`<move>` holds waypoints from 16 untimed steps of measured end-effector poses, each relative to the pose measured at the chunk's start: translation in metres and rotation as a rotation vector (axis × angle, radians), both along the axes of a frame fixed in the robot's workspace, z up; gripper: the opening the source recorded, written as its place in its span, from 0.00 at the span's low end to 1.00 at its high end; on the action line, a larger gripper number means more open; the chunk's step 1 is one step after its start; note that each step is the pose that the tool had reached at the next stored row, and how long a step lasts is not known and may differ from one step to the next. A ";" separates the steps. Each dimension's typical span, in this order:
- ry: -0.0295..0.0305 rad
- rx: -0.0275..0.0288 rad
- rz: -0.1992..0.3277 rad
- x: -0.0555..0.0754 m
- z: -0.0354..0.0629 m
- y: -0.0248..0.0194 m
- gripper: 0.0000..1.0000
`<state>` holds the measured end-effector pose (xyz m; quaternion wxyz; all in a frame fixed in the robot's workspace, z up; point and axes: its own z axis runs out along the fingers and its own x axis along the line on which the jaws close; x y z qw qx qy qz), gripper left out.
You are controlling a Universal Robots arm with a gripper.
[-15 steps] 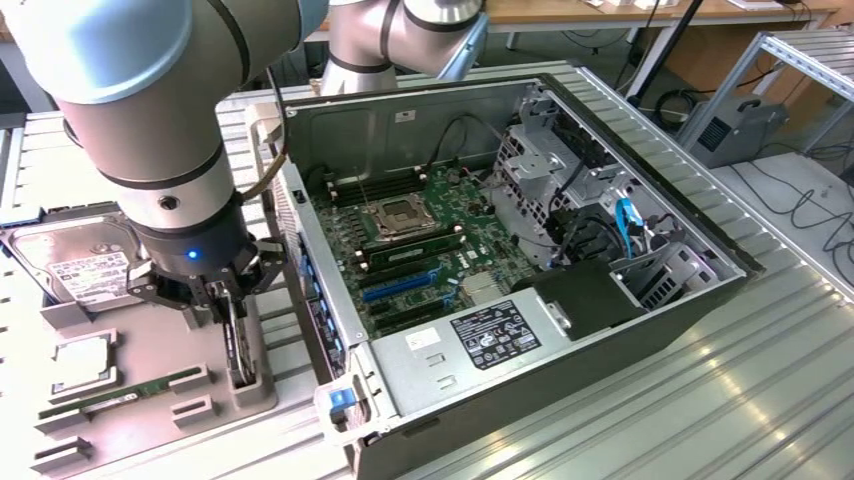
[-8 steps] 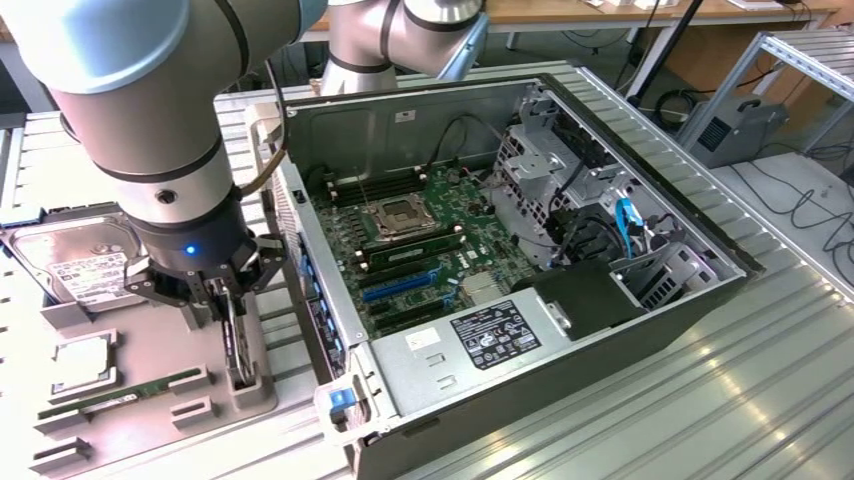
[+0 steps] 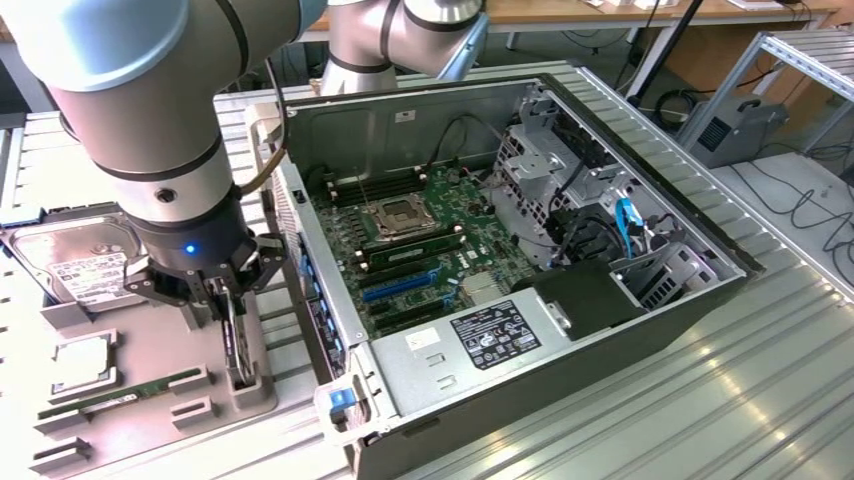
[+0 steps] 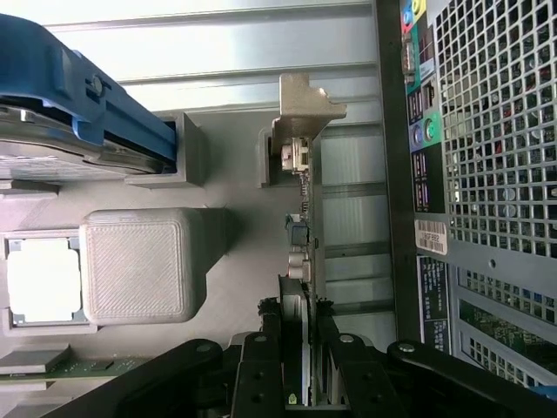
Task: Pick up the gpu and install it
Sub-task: 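Pick up the gpu and move the gpu toward the slot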
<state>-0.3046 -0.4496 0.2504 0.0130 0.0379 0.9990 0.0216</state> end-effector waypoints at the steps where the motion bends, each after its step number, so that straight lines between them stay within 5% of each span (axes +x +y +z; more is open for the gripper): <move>1: 0.0000 0.0000 0.000 0.000 0.0001 0.0000 0.26; 16: 0.0000 -0.0001 0.000 0.000 0.0034 0.0000 0.26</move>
